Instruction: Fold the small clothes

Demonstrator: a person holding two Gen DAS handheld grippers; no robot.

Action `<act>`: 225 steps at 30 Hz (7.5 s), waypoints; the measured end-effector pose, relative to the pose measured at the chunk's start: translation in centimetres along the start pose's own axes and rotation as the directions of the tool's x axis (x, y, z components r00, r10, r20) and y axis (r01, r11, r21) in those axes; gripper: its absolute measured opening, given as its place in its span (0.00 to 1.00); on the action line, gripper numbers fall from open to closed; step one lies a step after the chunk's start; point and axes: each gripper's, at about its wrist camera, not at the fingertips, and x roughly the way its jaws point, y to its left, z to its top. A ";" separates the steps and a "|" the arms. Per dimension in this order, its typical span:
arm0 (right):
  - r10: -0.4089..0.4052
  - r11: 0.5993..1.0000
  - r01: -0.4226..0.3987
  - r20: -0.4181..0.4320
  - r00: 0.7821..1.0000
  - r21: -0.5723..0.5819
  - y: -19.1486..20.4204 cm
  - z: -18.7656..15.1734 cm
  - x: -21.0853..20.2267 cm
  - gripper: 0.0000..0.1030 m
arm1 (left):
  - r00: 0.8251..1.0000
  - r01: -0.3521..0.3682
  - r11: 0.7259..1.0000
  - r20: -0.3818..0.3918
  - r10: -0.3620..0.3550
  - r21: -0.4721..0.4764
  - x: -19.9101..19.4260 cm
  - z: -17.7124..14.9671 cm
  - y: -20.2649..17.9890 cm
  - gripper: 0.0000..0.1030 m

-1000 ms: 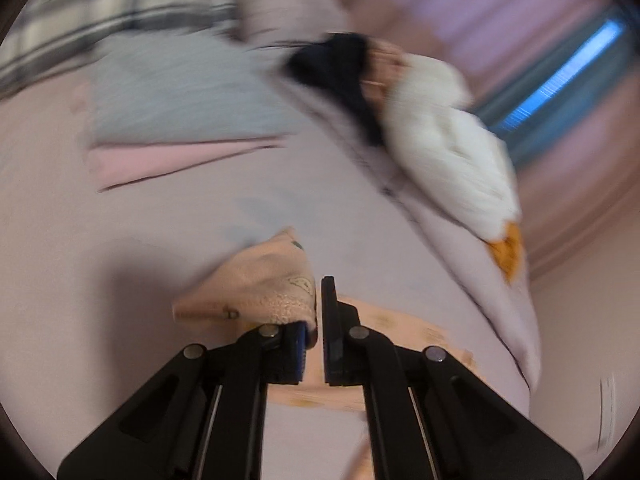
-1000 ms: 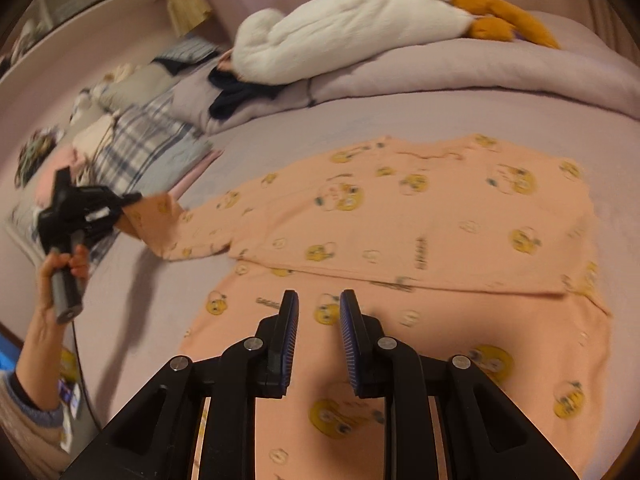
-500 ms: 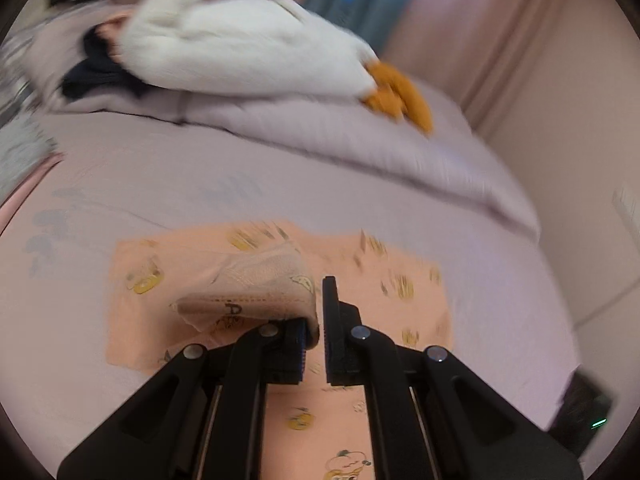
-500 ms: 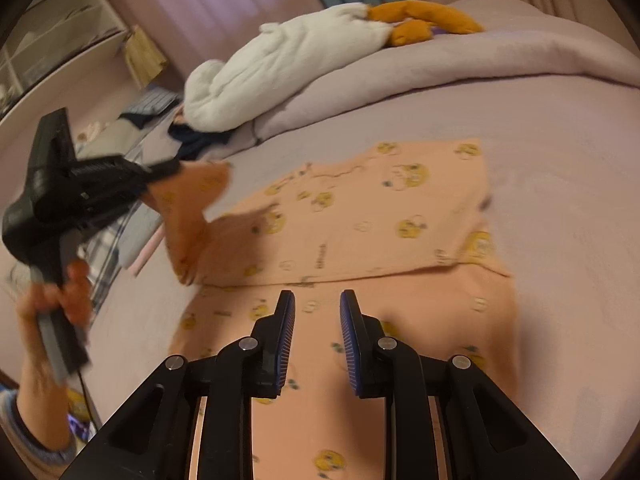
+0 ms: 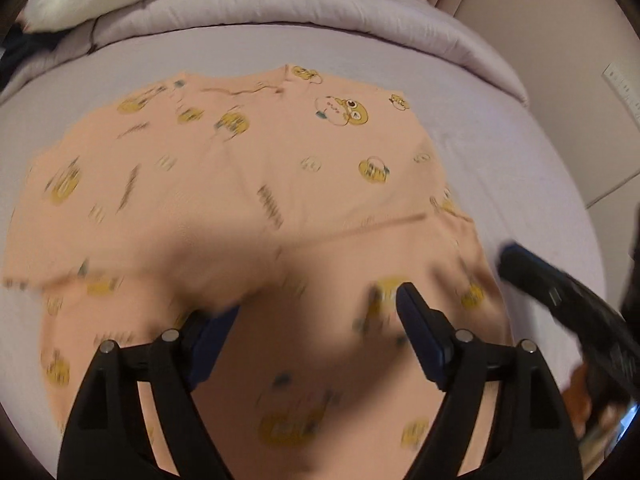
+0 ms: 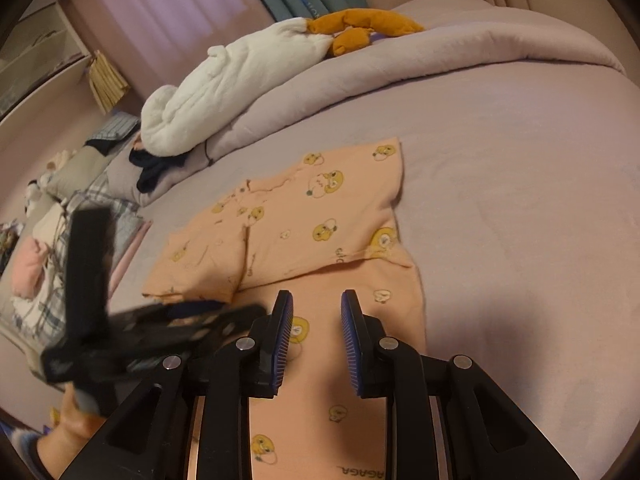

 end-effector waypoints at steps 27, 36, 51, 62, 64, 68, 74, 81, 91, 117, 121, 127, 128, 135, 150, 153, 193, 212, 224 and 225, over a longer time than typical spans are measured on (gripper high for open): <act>0.057 0.939 -0.100 -0.139 0.989 -0.329 10.7 1.4 9.5 0.10 | 0.988 0.004 0.958 0.150 0.041 -0.287 -10.6 -10.1 11.5 0.82; 0.219 0.961 -0.201 -0.076 0.973 0.192 -1.4 2.1 7.2 0.22 | 0.987 0.001 0.951 0.152 0.049 -0.310 -10.9 -10.6 12.3 0.82; -0.024 0.999 0.016 -0.170 0.985 -0.049 4.1 2.6 9.5 0.09 | 0.990 -0.018 0.938 0.124 0.065 -0.345 -10.8 -11.4 13.0 0.82; -0.183 0.982 0.180 -0.040 0.982 -0.065 -0.8 6.7 3.6 0.09 | 0.992 -0.015 0.942 0.116 0.057 -0.335 -10.3 -11.5 13.0 0.82; -0.269 0.962 0.262 -0.083 0.960 -0.080 -1.5 6.4 5.0 0.09 | 0.993 -0.017 0.944 0.108 0.056 -0.329 -10.1 -11.6 12.9 0.82; -0.358 0.930 0.353 -0.038 0.933 -0.099 -1.4 6.3 5.2 0.10 | 0.993 -0.030 0.948 0.097 0.064 -0.316 -10.1 -11.6 12.7 0.82; -0.239 0.954 0.220 -0.071 0.968 -0.205 0.1 4.3 6.2 0.10 | 0.994 -0.032 0.950 0.086 0.062 -0.311 -9.8 -11.6 12.6 0.82; -0.240 0.959 0.215 -0.123 0.963 -0.186 -1.2 3.4 5.3 0.11 | 0.994 -0.036 0.951 0.085 0.065 -0.306 -10.9 -12.2 12.5 0.82; -0.112 0.991 0.101 -0.139 0.984 -0.085 -2.4 -2.0 -2.6 0.38 | 0.997 -0.011 0.947 0.067 0.035 -0.322 -11.7 -15.2 12.3 0.82; 0.228 0.972 -0.206 -0.235 0.945 0.115 -4.3 -8.2 -2.2 0.39 | 0.943 0.329 0.889 0.149 -0.296 -0.319 -9.4 -15.0 12.6 0.61; 0.298 0.951 -0.265 -0.247 0.922 0.160 -4.9 -9.6 -3.4 0.37 | 0.940 0.342 0.891 0.134 -0.315 -0.300 -10.2 -16.9 12.2 0.55; 0.354 0.932 -0.308 -0.286 0.890 0.193 -4.6 -12.6 -5.6 0.35 | 0.940 0.342 0.899 0.103 -0.326 -0.276 -11.5 -20.0 10.5 0.55; 0.356 0.931 -0.310 -0.291 0.888 0.193 -4.5 -12.9 -5.8 0.35 | 0.941 0.338 0.900 0.102 -0.322 -0.275 -11.6 -20.2 10.3 0.54; 0.342 0.936 -0.294 -0.291 0.894 0.195 -3.7 -13.2 -5.6 0.32 | 0.960 0.281 0.908 0.089 -0.267 -0.311 -11.0 -20.3 10.7 0.17; 0.405 0.912 -0.384 -0.161 0.900 0.145 -2.0 -12.0 -7.2 0.05 | 0.891 0.453 0.828 0.194 -0.411 -0.330 -12.9 -18.8 10.4 0.03; 0.446 0.892 -0.431 -0.120 0.887 0.133 -1.2 -11.1 -7.8 0.05 | 0.865 0.501 0.798 0.232 -0.445 -0.336 -13.3 -18.2 10.5 0.03; 0.450 0.875 -0.469 0.160 0.879 0.118 -0.1 5.6 -1.7 0.05 | 0.746 0.614 0.735 0.515 -0.422 -0.286 -13.5 -1.5 14.9 0.03; 0.312 0.867 -0.281 -0.009 0.950 0.411 -7.2 9.6 9.1 0.05 | 0.882 0.461 0.688 0.371 -0.290 -0.560 -3.0 5.1 22.1 0.03; 0.488 0.760 -0.356 -0.115 0.865 0.544 -8.5 10.5 10.7 0.40 | 0.787 0.596 0.392 0.413 -0.457 -0.701 -0.2 6.5 25.3 0.45; 0.503 0.732 -0.375 -0.080 0.860 0.569 -8.8 10.6 10.8 0.40 | 0.780 0.606 0.356 0.442 -0.443 -0.712 -0.4 6.3 25.8 0.48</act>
